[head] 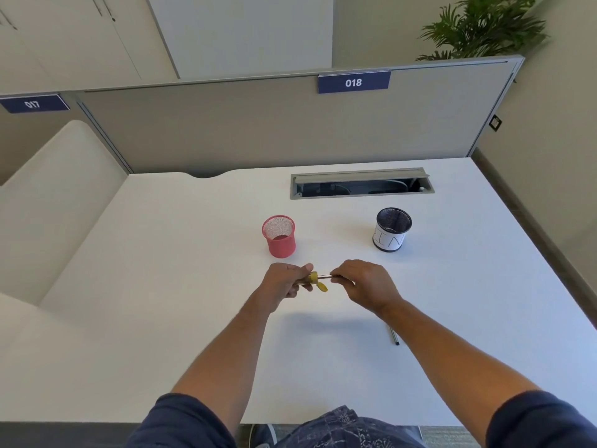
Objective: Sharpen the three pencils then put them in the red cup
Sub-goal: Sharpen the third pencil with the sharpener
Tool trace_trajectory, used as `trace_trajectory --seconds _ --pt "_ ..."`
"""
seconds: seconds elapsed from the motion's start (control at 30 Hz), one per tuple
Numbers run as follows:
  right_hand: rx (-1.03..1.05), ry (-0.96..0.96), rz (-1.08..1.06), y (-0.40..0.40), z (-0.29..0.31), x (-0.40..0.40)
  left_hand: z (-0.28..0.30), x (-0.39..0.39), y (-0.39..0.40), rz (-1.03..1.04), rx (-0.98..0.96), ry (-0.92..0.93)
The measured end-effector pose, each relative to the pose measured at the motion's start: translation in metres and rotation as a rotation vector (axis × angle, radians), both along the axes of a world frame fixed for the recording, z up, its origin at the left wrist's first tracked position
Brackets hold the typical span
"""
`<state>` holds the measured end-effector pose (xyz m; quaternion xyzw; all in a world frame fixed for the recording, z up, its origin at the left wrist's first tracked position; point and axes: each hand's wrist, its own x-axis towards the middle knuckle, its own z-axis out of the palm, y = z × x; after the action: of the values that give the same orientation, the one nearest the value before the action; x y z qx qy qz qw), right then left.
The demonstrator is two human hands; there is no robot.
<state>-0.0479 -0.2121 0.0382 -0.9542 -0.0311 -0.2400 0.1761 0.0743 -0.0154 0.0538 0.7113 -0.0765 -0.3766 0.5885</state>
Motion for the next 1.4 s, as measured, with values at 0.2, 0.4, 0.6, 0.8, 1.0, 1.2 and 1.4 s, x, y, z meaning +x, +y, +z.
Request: trace_trajectory --seconds 0.2,0.4,0.6,0.8,1.0,1.2,1.4 --pt "0.022 0.175 -0.102 -0.006 0.009 -0.001 0.002 -0.004 -0.006 -0.079 0.028 -0.113" --pt "0.759 0.717 -0.155 -0.007 0.026 0.007 -0.001 -0.005 -0.004 -0.128 0.013 -0.169" --pt "1.017 0.986 -0.052 -0.018 0.028 0.001 0.001 -0.004 -0.009 -0.174 0.021 -0.232" --pt "0.715 0.736 -0.041 -0.01 0.028 0.001 0.001 -0.007 -0.005 -0.118 0.039 -0.182" --pt "0.075 0.162 -0.098 -0.001 0.01 -0.001 0.001 -0.003 -0.004 -0.011 0.01 -0.133" --pt "0.087 0.224 -0.162 0.002 0.014 0.002 0.004 -0.004 -0.005 -0.015 0.012 -0.142" --pt "0.642 0.673 -0.187 -0.001 0.023 0.01 0.003 -0.004 -0.001 -0.087 0.017 -0.185"
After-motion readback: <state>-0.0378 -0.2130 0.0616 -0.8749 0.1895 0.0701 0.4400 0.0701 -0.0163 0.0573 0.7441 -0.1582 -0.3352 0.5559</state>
